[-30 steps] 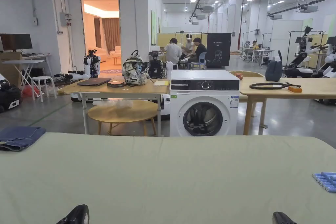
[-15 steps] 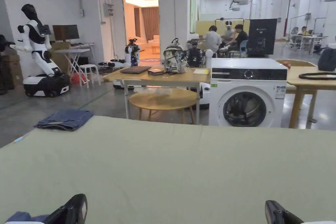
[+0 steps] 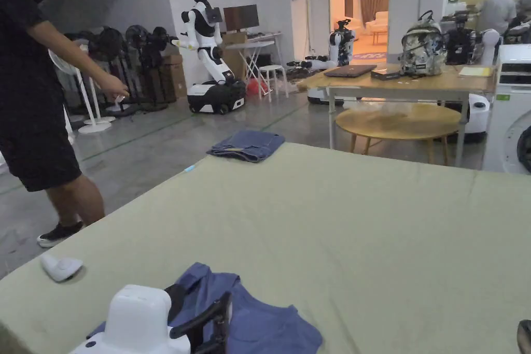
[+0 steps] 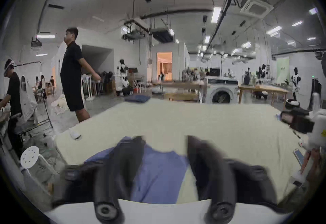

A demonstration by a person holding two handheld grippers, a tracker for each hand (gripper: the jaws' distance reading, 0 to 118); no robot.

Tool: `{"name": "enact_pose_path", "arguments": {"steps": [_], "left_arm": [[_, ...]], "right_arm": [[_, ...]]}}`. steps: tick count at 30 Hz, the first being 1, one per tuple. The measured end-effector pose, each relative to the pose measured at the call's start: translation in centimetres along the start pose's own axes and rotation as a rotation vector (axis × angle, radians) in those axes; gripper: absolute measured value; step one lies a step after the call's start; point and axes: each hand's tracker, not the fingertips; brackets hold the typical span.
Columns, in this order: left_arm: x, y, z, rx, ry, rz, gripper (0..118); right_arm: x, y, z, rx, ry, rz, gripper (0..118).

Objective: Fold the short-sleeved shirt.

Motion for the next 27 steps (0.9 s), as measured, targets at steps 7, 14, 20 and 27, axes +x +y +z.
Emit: {"name": "enact_pose_path", "arguments": {"steps": [7,14,20,27], "left_arm": [[-6.5,-5.3,-15.7,-0.423,-0.069,-0.011,77],[-7.4,-11.9,-25.0,-0.696,-0.053,0.014,56],[-7.6,-9.8,-24.7,-0.694,-0.051,0.021,0],[-12.9,3.7,-20.6,-0.345,-0.058,0.252,0]], "right_arm": [[0.9,-1.9,-0.1,-0.085,-0.010,-0.040,0],[3.0,-3.3,1.2,-0.148,-0.069,-0.035,0],[5.2,-4.8,2.7,-0.204,-0.106,-0.074,0],[8.9,-5.3,6.0,-0.212,-0.185,-0.121,0]]}}
